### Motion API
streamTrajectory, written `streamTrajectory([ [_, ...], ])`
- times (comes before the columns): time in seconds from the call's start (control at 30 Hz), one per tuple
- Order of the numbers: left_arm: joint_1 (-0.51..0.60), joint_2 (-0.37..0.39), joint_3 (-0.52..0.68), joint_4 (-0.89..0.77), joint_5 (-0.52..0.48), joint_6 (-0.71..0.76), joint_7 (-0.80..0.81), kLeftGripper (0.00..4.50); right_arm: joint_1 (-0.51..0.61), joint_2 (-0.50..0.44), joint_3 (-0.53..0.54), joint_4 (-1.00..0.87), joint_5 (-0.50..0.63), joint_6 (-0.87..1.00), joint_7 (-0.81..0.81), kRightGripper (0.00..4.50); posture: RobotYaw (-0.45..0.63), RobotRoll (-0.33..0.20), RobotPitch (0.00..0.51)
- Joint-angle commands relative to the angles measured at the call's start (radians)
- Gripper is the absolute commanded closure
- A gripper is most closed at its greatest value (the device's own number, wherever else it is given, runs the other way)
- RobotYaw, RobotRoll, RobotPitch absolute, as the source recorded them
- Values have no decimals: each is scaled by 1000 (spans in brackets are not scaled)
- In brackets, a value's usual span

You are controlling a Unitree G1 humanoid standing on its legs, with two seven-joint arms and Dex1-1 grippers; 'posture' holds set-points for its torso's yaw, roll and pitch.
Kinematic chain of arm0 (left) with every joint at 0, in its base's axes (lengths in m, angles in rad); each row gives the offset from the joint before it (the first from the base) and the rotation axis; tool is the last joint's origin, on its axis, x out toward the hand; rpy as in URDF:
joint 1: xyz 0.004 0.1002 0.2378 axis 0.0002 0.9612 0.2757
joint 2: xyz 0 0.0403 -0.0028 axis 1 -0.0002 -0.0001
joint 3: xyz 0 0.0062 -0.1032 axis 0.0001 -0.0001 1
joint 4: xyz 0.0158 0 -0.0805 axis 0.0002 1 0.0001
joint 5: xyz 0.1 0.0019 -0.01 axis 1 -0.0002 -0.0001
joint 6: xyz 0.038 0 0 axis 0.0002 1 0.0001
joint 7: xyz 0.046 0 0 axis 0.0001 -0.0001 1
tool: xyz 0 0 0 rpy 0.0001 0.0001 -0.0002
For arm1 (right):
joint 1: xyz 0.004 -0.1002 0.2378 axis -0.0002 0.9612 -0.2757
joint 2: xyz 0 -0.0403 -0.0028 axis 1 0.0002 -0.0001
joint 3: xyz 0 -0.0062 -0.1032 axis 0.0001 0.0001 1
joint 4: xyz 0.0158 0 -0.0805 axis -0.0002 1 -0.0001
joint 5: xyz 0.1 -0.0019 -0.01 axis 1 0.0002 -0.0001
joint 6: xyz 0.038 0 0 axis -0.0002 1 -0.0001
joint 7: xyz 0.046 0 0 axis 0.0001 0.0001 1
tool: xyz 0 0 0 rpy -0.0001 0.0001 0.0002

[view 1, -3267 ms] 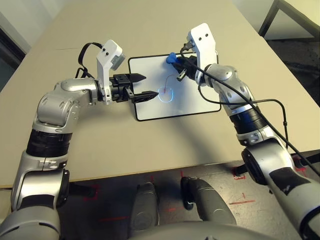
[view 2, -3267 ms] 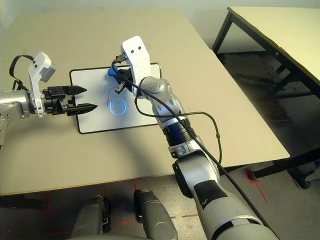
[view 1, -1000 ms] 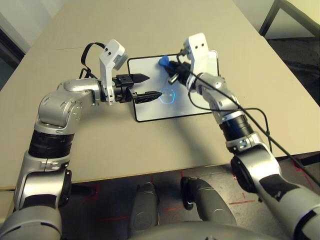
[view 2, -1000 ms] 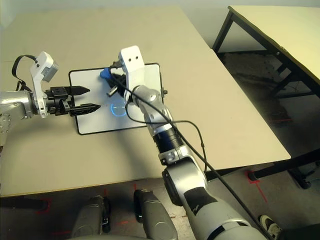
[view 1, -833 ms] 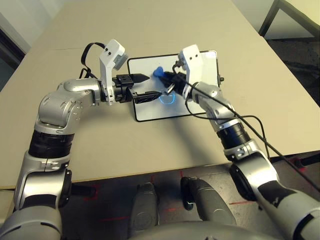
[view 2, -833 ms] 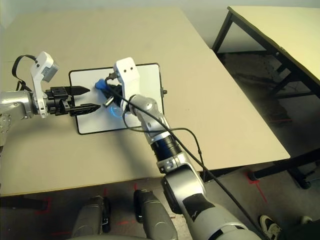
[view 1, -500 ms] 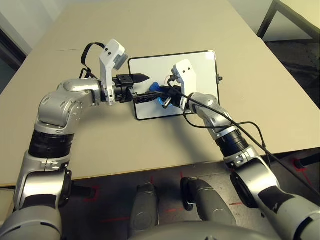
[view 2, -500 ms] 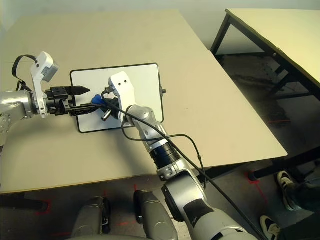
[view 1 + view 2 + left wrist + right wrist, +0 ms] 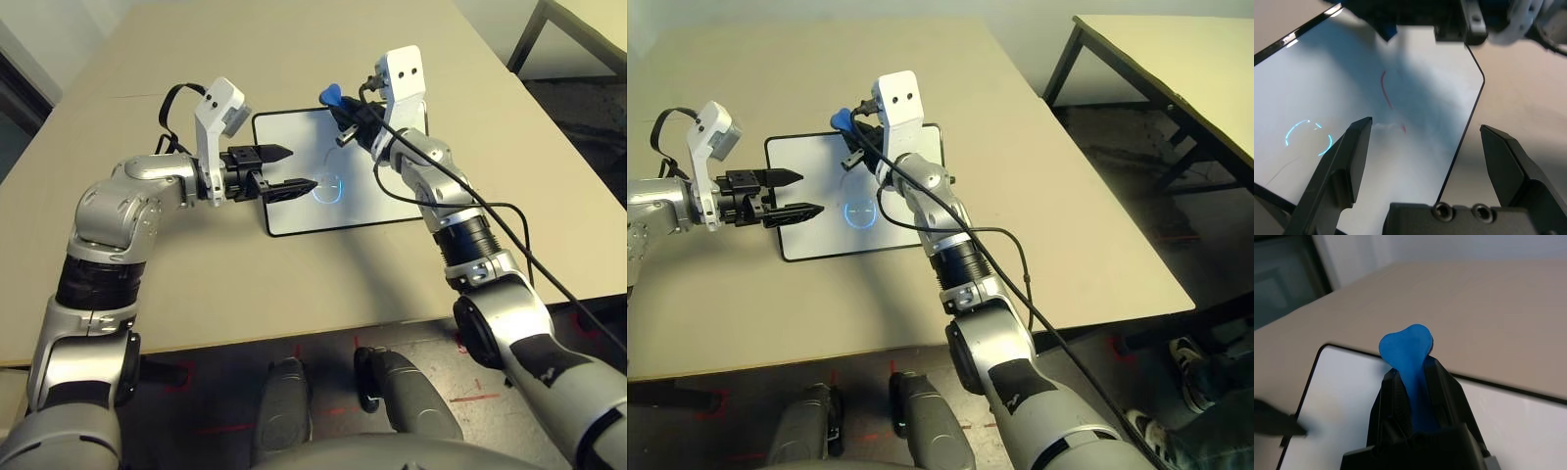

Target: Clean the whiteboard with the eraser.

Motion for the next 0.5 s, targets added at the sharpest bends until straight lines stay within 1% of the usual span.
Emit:
streamTrajectory([
  [0.03, 7, 2, 4, -3, -2, 3, -2, 0, 66, 13, 48, -24, -1, 29, 31, 3936, -48, 0, 137],
  [0.2, 10, -2, 4, -6, -2, 3, 1, 0, 138, 17, 96, -36, -13, 45, 64, 3937, -46, 0, 138],
  [0.3, 13, -3, 5, -8, -1, 3, 2, 0, 177, 9, 144, -48, -24, 82, 106, 3937, -44, 0, 138],
  [0.5, 17, -3, 6, -10, -1, 3, 4, 0, 207, -14, 171, -49, -36, 104, 119, 3937, -46, 0, 138],
])
